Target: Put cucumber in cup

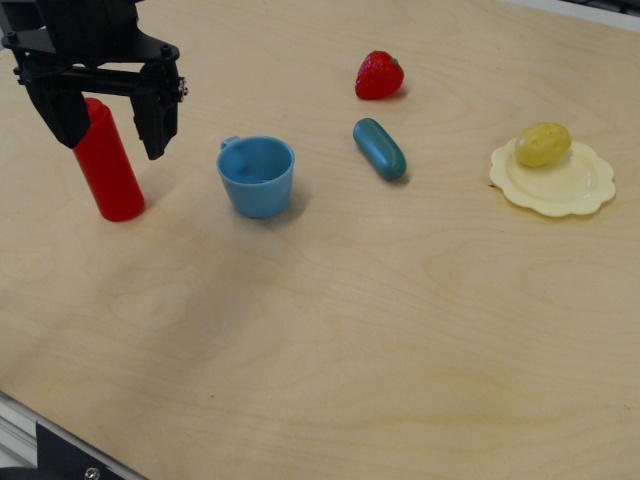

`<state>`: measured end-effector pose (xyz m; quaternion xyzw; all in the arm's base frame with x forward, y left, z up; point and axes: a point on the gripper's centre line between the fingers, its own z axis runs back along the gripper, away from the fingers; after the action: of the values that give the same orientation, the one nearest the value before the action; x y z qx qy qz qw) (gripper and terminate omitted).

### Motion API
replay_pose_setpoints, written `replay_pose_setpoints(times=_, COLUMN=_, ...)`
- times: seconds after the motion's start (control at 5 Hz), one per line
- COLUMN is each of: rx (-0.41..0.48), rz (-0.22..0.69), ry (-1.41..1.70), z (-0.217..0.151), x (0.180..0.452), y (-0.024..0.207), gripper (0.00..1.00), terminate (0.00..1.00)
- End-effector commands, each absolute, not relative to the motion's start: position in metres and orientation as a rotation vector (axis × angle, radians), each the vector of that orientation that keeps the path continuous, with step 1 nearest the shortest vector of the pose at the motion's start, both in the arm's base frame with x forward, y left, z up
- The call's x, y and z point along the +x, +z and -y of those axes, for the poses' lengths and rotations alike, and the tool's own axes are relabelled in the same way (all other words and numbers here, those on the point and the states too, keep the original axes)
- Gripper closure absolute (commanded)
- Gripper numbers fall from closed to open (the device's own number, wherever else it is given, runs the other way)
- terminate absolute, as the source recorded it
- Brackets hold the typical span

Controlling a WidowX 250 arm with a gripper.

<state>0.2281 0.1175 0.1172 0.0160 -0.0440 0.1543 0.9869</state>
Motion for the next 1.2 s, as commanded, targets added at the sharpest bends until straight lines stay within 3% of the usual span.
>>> replay_pose_setpoints(times=0.0, rx=0.032, rz=0.088, ry=0.310, z=-0.117, x=0.228, y=0.117, gripper=0.00, terminate=0.00)
replay_pose_setpoints(times=0.2, rx=0.038, rz=0.135, ry=0.286, z=-0.107, x=0.253, y=0.124, gripper=0.00, terminate=0.00)
replay_pose_setpoints(times=0.4, rx=0.026, rz=0.124, ry=0.411, z=-0.095, x=0.277, y=0.124, gripper=0.00, terminate=0.00)
replay_pose_setpoints(times=0.6, rx=0.070, rz=0.126, ry=0.500, z=-0.077, x=0.305, y=0.123, gripper=0.00, terminate=0.00)
replay_pose_setpoints(times=1.0, rx=0.019, rz=0.165, ry=0.613, z=-0.058, x=0.379, y=0.107, gripper=0.00, terminate=0.00)
